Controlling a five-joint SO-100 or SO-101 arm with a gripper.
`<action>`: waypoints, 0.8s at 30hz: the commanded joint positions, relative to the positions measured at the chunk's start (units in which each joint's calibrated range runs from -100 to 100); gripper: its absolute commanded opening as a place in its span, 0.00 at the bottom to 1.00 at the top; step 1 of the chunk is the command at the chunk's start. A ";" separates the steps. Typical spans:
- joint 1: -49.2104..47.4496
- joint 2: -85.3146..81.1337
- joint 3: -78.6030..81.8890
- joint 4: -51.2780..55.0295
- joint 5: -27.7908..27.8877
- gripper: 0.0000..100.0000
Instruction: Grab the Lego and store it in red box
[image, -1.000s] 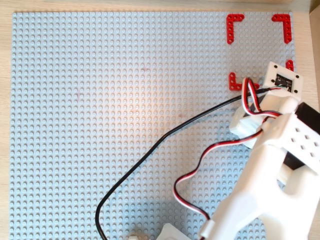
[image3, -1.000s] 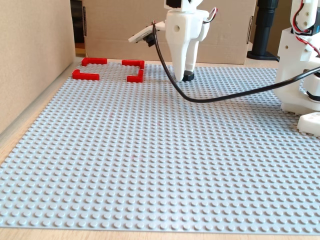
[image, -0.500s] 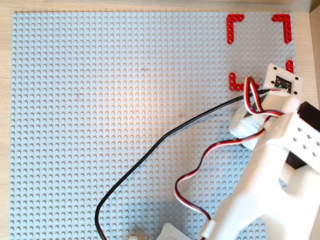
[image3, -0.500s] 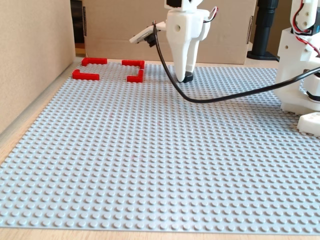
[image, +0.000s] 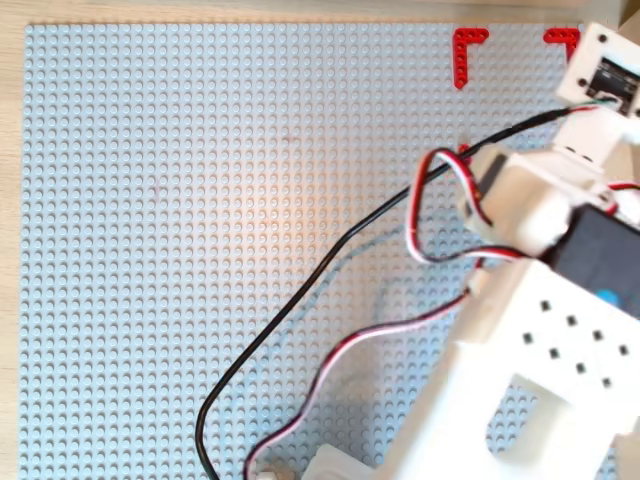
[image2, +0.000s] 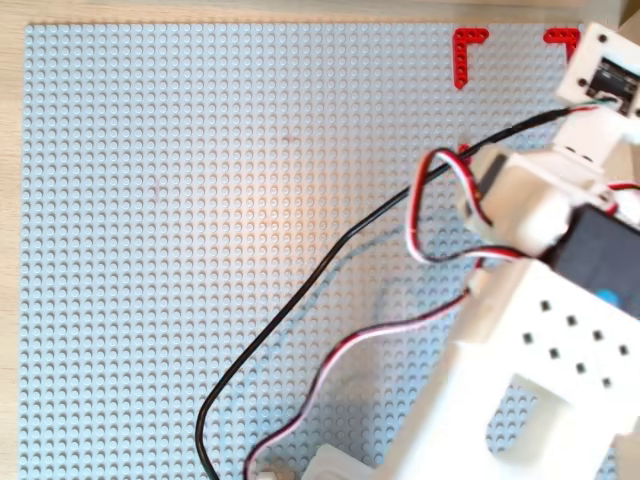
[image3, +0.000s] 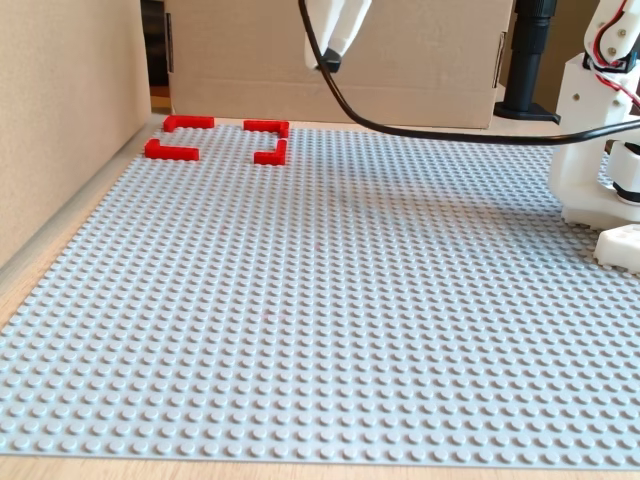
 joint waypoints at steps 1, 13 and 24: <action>-3.86 -1.47 3.26 -9.68 -0.82 0.01; -2.30 12.34 3.89 -33.98 -0.46 0.01; 2.69 18.10 3.26 -45.64 -0.30 0.02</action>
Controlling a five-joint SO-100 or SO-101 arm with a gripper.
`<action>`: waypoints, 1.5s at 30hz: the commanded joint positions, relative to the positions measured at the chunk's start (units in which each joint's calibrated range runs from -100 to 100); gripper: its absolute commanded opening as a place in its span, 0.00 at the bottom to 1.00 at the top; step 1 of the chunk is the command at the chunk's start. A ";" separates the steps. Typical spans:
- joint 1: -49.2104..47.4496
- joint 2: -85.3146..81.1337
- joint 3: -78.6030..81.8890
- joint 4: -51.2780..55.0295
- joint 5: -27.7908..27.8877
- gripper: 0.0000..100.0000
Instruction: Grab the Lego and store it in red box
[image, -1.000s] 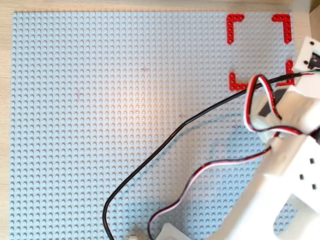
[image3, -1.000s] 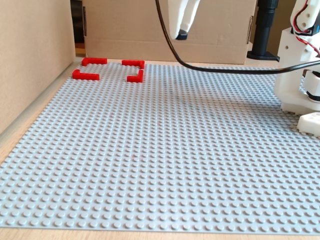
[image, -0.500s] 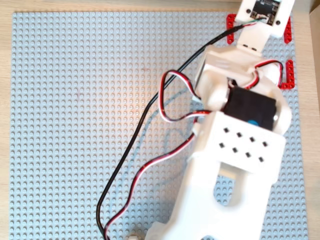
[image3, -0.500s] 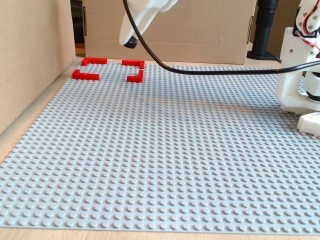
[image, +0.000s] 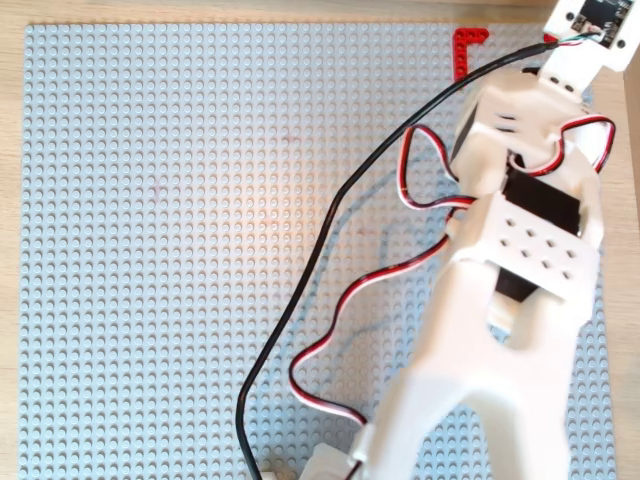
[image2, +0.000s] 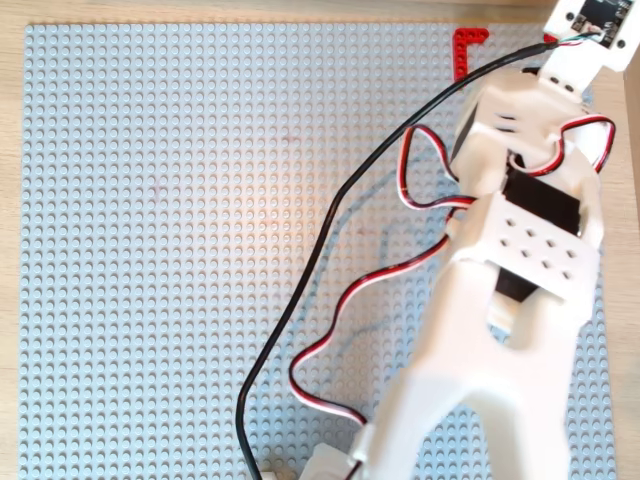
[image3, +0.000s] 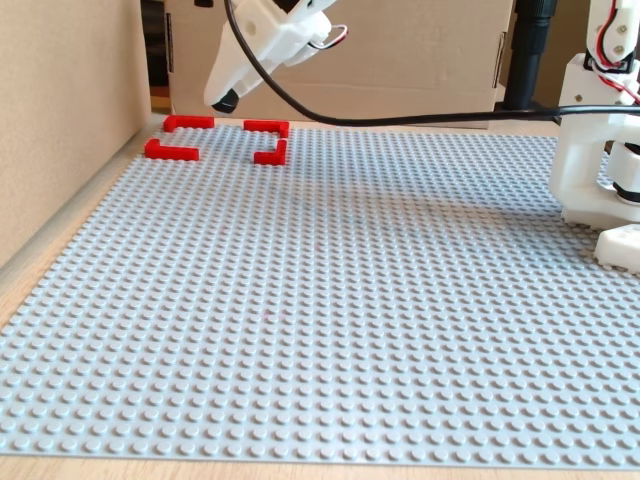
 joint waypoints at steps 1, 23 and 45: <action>0.87 -0.15 -0.86 -1.60 0.33 0.02; 2.66 -11.51 -0.86 6.29 -0.14 0.07; -12.01 -74.39 -0.95 59.80 0.28 0.01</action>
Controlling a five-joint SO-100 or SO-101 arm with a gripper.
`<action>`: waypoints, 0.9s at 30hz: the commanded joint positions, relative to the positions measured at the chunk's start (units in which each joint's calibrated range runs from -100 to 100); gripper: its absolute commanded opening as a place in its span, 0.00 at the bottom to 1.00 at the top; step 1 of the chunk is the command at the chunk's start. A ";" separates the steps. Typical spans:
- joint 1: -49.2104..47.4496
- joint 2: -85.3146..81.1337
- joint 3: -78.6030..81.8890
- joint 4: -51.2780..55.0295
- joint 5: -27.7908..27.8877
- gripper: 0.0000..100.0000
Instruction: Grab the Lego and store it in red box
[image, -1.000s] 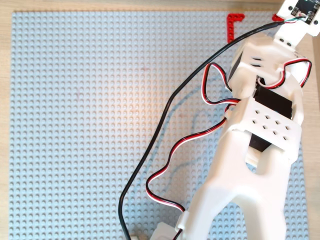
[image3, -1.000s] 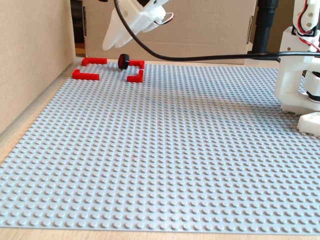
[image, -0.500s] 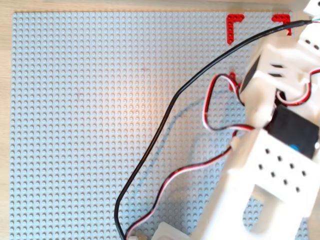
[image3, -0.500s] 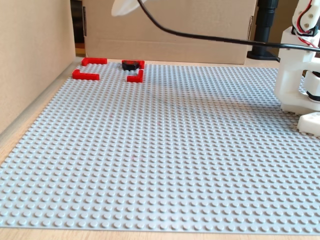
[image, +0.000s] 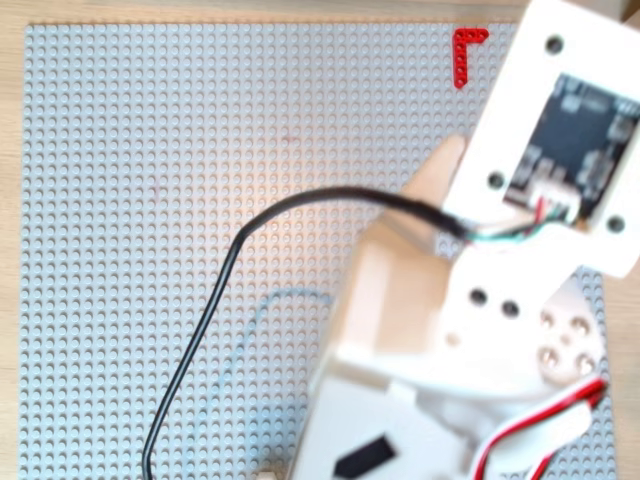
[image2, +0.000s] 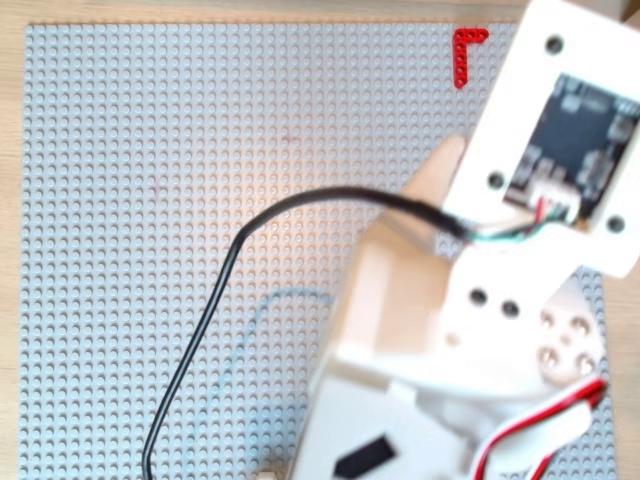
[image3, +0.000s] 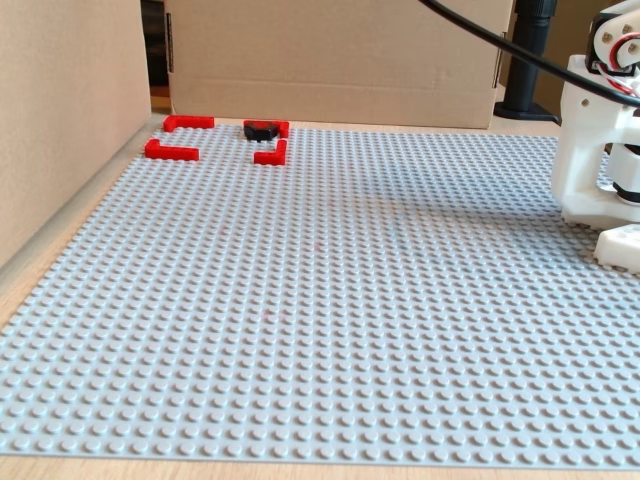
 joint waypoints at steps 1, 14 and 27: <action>-1.98 -8.80 -1.13 8.45 0.33 0.01; -3.10 -35.83 -2.67 24.94 0.33 0.01; -2.73 -37.53 -7.67 30.47 -0.04 0.01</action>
